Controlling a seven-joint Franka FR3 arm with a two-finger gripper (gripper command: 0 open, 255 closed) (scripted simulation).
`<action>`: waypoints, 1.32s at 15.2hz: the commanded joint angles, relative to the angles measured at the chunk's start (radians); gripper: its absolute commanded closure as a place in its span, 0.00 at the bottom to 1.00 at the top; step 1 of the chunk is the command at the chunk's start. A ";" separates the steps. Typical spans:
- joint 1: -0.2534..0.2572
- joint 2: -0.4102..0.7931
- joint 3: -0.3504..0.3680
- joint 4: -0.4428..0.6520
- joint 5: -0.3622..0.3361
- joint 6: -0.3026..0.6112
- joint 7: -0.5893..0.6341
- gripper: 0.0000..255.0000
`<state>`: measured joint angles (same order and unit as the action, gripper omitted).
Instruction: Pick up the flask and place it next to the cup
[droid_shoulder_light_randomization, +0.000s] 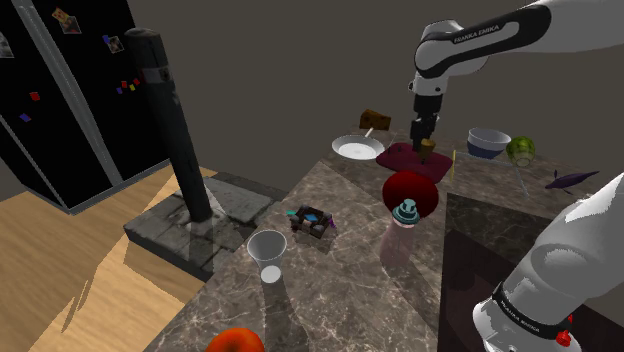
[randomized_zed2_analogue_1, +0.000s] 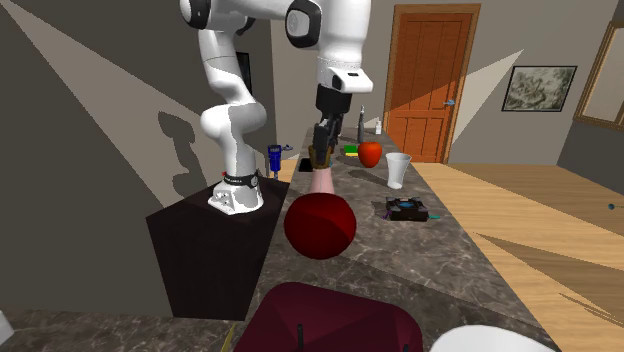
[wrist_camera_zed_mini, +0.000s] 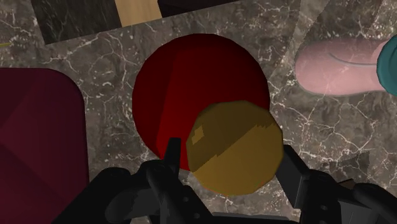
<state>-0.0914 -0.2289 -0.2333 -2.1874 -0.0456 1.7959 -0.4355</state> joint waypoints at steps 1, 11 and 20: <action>0.000 -0.006 0.001 0.021 0.000 -0.025 0.001 1.00; 0.003 -0.021 0.007 0.142 0.000 -0.160 0.003 1.00; 0.005 -0.015 0.010 0.269 0.003 -0.281 0.003 1.00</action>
<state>-0.0865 -0.2413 -0.2235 -1.9328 -0.0425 1.5292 -0.4325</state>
